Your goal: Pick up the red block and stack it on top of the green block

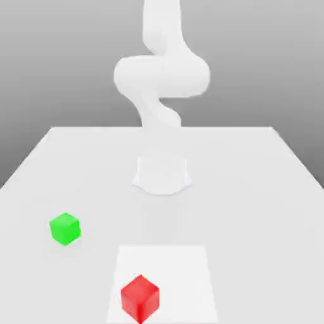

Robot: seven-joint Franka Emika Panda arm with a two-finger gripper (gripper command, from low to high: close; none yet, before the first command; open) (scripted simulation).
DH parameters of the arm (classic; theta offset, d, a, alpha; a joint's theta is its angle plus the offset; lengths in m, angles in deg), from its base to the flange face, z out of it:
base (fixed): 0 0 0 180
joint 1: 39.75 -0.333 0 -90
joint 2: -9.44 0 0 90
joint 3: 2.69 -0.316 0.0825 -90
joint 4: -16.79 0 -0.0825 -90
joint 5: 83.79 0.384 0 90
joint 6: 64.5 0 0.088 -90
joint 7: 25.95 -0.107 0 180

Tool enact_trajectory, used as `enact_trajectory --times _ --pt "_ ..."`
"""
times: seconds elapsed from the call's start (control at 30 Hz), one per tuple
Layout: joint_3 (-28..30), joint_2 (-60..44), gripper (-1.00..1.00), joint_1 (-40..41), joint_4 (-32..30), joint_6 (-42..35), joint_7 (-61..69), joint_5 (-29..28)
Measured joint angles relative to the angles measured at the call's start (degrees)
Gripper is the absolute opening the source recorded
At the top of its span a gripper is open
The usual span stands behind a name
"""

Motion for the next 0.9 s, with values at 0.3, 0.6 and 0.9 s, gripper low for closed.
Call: enact_trajectory --times 0.3,0.6,0.9 --pt "-5.0 -19.1 0.0 6.9 -3.7 7.2 -15.1 -4.1" --pt "-6.1 -37.8 0.0 10.4 -7.3 14.4 -28.9 -6.6" --pt "-5.2 -55.7 0.0 10.3 -9.5 23.8 -36.3 -3.9"
